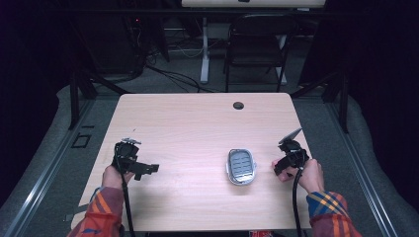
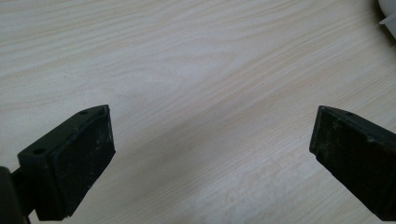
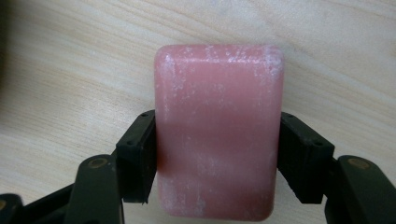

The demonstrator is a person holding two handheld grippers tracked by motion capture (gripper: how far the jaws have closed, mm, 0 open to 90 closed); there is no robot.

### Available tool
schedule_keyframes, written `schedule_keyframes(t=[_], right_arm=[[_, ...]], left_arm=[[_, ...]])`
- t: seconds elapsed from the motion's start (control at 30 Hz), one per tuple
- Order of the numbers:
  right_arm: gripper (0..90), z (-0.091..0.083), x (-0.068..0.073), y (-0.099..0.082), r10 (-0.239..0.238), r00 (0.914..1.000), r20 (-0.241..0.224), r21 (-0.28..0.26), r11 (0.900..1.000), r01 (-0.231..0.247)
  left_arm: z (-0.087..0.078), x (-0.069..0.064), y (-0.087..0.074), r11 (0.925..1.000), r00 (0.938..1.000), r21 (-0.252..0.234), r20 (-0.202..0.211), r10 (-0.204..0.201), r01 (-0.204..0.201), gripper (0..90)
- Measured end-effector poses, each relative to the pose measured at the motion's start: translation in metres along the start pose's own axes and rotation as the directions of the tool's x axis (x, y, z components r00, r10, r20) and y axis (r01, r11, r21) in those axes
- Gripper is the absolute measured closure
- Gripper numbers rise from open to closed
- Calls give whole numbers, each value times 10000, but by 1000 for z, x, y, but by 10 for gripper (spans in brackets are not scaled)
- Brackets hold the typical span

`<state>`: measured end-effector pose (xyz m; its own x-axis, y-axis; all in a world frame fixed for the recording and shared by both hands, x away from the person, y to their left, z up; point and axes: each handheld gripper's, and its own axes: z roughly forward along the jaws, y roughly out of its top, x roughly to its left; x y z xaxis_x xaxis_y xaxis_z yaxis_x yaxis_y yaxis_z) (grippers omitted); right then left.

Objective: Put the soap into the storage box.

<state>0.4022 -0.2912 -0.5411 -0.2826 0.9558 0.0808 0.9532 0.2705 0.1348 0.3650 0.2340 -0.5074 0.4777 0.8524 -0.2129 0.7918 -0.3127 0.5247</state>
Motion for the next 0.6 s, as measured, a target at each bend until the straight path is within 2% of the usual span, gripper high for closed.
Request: schedule_keyframes(t=[0.13, 0.23, 0.27, 0.33, 0.37, 0.5, 0.53, 0.57, 0.6], right_arm=[[366, 0, 1, -1, 168, 9999, -13, -244, 9996, -168], [366, -5, -1, -1, -6, 10000, -47, -100, 10000, 6], [366, -4, 0, -2, 223, 9997, -32, -376, 9990, -224], [366, -8, -2, -2, 168, 9998, -108, -349, 9992, -172], [366, -11, -3, -2, 104, 9999, -138, -148, 9998, -106], [366, -13, -3, -3, 153, 9996, -225, -229, 9996, -158], [366, -12, -1, -3, 354, 9992, -209, -416, 9985, -362], [366, -15, -2, -2, 96, 9996, -251, -155, 9998, -100], [367, -15, -1, -3, 220, 9994, -255, -370, 9991, -229]], left_arm=[[0, 0, 0, 10000, 10000, -18, 4, 1, -1, 0], [0, 0, 0, 10000, 10000, -34, -12, -4, 4, 0], [0, 0, 0, 10000, 10000, -51, -6, 0, 0, 0], [0, 0, 0, 10000, 10000, -40, 7, -6, 6, 0], [0, 0, 0, 10000, 10000, -44, 6, -3, 3, 0], [0, 0, 0, 10000, 10000, -57, 17, -5, 5, 0], [0, 0, 0, 10000, 10000, -58, 16, -4, 4, 0], [0, 0, 0, 10000, 10000, -59, 18, -6, 6, 0], [0, 0, 0, 10000, 10000, -57, 20, -14, 14, 0]])
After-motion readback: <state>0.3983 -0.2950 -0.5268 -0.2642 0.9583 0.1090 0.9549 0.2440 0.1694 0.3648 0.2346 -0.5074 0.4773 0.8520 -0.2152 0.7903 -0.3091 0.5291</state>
